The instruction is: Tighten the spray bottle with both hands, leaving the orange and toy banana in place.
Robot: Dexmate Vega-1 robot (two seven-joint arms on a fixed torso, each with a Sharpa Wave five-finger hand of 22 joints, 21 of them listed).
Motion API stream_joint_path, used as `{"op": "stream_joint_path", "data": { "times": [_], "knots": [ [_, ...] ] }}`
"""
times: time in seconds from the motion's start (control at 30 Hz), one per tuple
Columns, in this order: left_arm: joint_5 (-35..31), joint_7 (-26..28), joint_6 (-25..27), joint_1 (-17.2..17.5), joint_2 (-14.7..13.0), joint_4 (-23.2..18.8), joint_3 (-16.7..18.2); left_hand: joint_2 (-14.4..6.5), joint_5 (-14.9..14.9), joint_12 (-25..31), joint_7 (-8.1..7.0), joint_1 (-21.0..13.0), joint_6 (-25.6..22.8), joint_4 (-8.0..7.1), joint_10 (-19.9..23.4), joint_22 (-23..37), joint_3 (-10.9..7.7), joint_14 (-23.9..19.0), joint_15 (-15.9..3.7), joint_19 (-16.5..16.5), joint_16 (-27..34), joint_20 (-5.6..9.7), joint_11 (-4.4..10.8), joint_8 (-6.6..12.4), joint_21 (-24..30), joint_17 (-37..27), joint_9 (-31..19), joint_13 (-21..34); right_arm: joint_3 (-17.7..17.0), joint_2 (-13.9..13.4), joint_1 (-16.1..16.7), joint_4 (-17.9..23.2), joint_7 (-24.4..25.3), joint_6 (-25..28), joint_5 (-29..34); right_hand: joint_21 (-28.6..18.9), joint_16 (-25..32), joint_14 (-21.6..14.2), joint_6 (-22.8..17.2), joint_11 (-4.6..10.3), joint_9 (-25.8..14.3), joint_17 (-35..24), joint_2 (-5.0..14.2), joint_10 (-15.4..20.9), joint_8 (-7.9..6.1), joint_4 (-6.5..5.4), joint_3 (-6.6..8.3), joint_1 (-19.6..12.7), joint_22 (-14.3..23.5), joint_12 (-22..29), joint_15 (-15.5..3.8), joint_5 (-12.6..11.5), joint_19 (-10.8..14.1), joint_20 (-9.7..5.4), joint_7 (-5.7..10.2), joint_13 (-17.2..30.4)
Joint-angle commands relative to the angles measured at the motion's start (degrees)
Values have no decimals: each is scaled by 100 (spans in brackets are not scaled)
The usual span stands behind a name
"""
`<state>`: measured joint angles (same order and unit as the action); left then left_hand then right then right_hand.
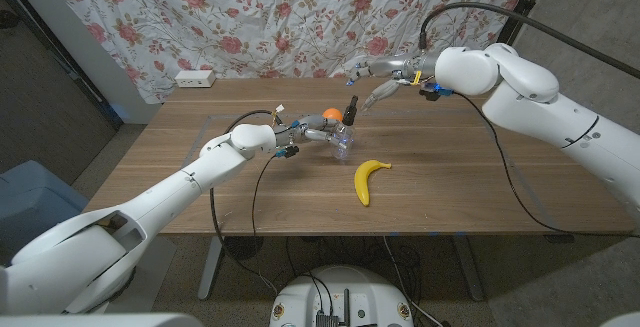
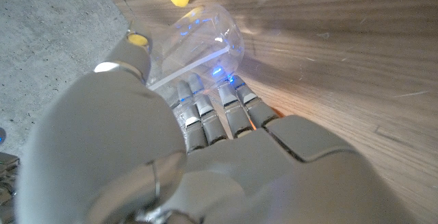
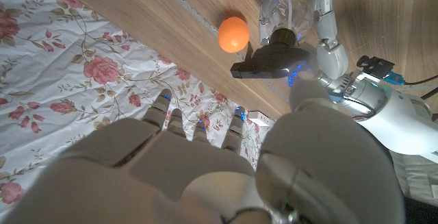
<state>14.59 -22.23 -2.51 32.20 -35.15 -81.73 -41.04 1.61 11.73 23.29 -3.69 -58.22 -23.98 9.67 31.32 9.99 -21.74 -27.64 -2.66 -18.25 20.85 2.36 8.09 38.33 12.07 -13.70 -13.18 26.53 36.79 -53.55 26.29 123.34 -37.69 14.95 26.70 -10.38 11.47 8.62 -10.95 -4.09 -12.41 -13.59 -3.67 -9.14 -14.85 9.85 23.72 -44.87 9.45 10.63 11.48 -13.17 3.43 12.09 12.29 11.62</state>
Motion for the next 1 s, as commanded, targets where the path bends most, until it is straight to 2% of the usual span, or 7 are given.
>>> {"op": "stream_joint_path", "data": {
  "times": [0.03,0.43,1.0],
  "knots": [
    [-52,42,56,-9,-30,-62,-8,-376,14,38,50,-159,-142,3,226,20,38,-51,-831,-59,35,379,190,97,-8,-15,-17,18,270,263,-290,-174,-471,30,257,7,33,32,-70,-18,-12,-19,45,-71,-34,-37,7,10,32,15,23,-1,-20,24,23,24],
    [-81,75,60,5,-23,-77,-20,-396,15,27,51,-171,-152,2,242,21,68,-61,-835,-74,45,380,194,121,-5,-11,-11,39,525,443,-444,-263,-758,194,752,9,34,85,-124,-44,-23,-32,63,-119,-61,-69,0,46,30,23,67,19,-66,21,17,26],
    [-155,60,-20,-64,30,40,-56,-432,19,22,43,-185,-213,-1,300,23,103,-91,-845,-94,57,373,230,177,-2,0,-3,70,695,624,-554,-456,-1070,286,1012,5,49,108,-140,-86,-43,-50,80,-157,-76,-109,-18,117,28,35,71,43,-103,16,9,28]
  ]
}}
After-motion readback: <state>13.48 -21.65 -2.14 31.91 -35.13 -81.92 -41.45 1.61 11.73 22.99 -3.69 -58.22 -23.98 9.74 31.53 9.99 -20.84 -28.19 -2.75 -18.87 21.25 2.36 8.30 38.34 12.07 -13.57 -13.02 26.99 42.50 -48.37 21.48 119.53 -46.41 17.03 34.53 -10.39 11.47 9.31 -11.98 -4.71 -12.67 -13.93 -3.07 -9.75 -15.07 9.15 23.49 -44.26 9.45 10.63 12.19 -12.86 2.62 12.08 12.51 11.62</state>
